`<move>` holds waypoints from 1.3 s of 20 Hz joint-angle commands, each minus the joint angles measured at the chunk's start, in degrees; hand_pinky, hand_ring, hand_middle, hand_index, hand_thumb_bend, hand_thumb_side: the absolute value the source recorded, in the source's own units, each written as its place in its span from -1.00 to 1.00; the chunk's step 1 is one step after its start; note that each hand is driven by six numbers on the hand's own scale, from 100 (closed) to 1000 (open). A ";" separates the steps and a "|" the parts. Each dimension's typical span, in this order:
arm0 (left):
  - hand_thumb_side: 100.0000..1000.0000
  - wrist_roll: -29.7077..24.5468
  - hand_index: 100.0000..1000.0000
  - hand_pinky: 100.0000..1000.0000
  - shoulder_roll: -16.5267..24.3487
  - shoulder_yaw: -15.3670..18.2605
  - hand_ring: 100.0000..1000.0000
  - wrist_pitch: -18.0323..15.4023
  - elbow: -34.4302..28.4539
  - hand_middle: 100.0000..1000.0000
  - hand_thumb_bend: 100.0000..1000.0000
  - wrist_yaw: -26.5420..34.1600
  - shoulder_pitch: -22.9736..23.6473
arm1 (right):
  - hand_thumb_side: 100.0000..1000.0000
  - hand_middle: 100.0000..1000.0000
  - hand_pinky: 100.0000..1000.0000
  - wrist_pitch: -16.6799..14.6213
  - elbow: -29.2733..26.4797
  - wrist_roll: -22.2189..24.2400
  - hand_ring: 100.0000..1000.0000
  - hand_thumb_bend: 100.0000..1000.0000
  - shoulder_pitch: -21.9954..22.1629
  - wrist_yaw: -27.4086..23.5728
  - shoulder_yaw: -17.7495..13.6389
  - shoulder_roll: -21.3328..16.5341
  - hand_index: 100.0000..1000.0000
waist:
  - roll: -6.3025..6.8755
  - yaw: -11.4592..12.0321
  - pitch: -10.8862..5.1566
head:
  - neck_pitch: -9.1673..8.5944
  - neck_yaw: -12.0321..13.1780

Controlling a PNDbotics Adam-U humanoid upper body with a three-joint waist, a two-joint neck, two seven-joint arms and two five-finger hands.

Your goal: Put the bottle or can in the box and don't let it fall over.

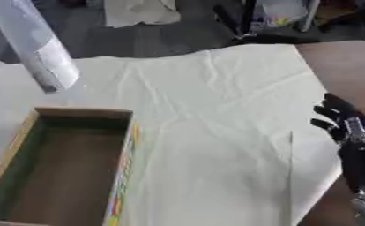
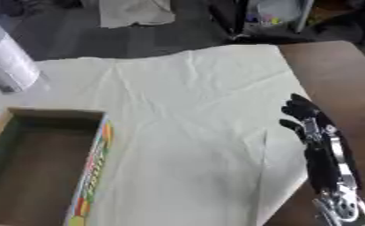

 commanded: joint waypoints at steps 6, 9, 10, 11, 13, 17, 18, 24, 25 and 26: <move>-1.00 0.93 -0.51 0.30 3.75 -0.32 -0.51 0.59 -4.63 -0.52 -1.00 -1.46 2.48 | 0.51 0.78 0.51 -0.03 -0.70 0.17 0.65 -1.00 -1.15 -0.33 -0.30 -1.05 0.44 | -0.43 0.50 -0.03 | -0.86 0.07; -0.97 1.13 -0.51 0.31 4.14 -0.66 -0.51 0.87 -5.92 -0.52 -1.00 -2.11 4.11 | 0.52 0.78 0.51 0.16 -0.70 0.18 0.65 -1.00 -1.52 -0.25 -0.17 -0.77 0.44 | -0.58 0.43 0.29 | -0.96 0.22; -0.98 1.18 -0.51 0.33 4.21 -0.73 -0.51 0.99 -6.24 -0.52 -1.00 -2.30 4.59 | 0.52 0.78 0.51 0.21 -0.70 0.19 0.65 -1.00 -1.62 -0.22 -0.14 -0.70 0.44 | -0.63 0.39 0.38 | -0.99 0.27; -0.96 1.18 -0.51 0.33 4.29 -0.84 -0.51 1.05 -6.57 -0.52 -1.00 -2.66 5.13 | 0.52 0.78 0.51 0.24 -0.70 0.19 0.65 -1.00 -1.73 -0.20 -0.12 -0.60 0.44 | -0.70 0.36 0.51 | -1.07 0.34; -0.93 1.06 -0.51 0.34 4.35 -1.12 -0.51 1.12 -7.19 -0.52 -1.00 -3.40 6.11 | 0.53 0.78 0.51 0.35 -0.70 0.18 0.65 -1.00 -1.95 -0.14 -0.06 -0.42 0.44 | -0.83 0.34 0.75 | -1.23 0.47; -0.95 1.08 -0.52 0.34 4.03 -1.53 -0.51 1.14 -8.12 -0.53 -1.00 -4.72 7.54 | 0.53 0.78 0.52 0.68 -0.70 0.18 0.65 -1.00 -2.44 -0.13 0.11 -0.07 0.44 | -1.02 0.30 1.11 | -1.33 0.71; -0.94 1.17 -0.52 0.34 3.93 -1.63 -0.51 1.06 -8.29 -0.53 -1.00 -5.11 7.84 | 0.54 0.78 0.52 0.77 -0.70 0.18 0.65 -1.00 -2.54 -0.14 0.15 0.01 0.44 | -1.06 0.28 1.17 | -1.37 0.74; -1.00 1.64 -0.52 0.34 3.43 -2.37 -0.51 0.12 -8.45 -0.53 -1.00 -8.04 9.63 | 0.54 0.78 0.52 1.04 -0.70 0.21 0.65 -1.00 -3.00 -0.13 0.25 0.40 0.44 | -1.33 0.18 1.57 | -1.56 1.01; -1.00 1.67 -0.52 0.34 3.35 -2.54 -0.50 -0.13 -8.45 -0.53 -1.00 -8.54 9.85 | 0.54 0.78 0.52 1.07 -0.70 0.23 0.65 -1.00 -3.04 -0.12 0.29 0.45 0.44 | -1.37 0.16 1.62 | -1.61 1.04; -1.00 1.64 -0.52 0.34 3.28 -2.73 -0.50 -0.39 -8.49 -0.53 -1.00 -9.02 10.05 | 0.51 0.78 0.52 1.11 -0.70 0.26 0.65 -1.00 -3.10 -0.12 0.32 0.50 0.44 | -1.40 0.14 1.66 | -1.66 1.11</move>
